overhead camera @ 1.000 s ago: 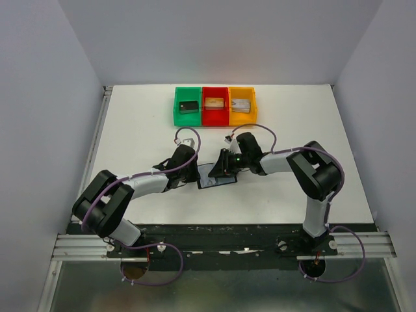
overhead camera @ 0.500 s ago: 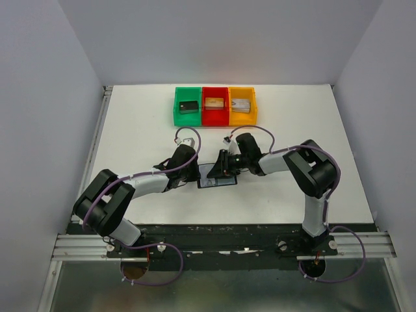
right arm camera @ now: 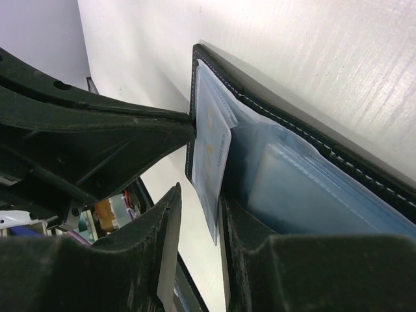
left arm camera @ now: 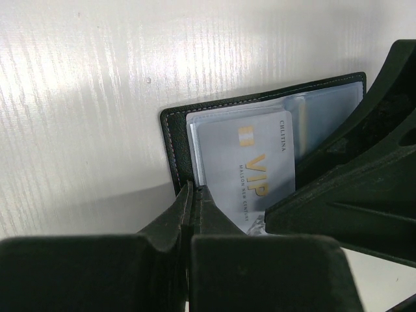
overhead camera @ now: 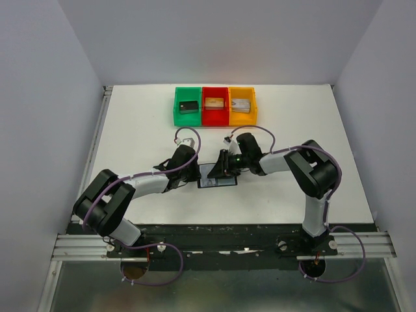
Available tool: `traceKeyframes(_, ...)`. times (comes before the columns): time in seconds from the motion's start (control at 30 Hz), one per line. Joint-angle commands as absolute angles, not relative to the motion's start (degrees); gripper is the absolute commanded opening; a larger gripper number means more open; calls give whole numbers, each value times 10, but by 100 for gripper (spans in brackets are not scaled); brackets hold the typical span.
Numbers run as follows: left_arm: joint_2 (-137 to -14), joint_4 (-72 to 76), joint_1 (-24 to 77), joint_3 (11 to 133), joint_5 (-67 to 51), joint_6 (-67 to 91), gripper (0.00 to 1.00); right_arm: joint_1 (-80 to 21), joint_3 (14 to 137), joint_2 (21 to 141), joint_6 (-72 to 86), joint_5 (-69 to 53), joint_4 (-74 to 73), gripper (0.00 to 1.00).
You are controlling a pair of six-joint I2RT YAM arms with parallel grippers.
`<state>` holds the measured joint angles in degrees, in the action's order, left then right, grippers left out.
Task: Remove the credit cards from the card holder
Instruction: Remove the credit card from the card holder.
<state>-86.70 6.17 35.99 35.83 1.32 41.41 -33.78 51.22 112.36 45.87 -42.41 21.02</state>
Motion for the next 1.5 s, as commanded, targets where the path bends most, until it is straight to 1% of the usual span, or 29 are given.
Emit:
traceKeyframes(0.0,-875,48,367,342,13,423,0,-334,501,1101,449,-420,205,36)
traceKeyframes(0.9,-873,41,366,338,23,429,0,-312,465,1059,438,-417,194,36)
traceKeyframes(1.23,-886,78,367,340,-27,425,0,-312,475,1073,446,-425,200,36)
traceKeyframes(1.47,-890,89,368,338,-36,427,0,-311,486,1089,446,-421,192,36)
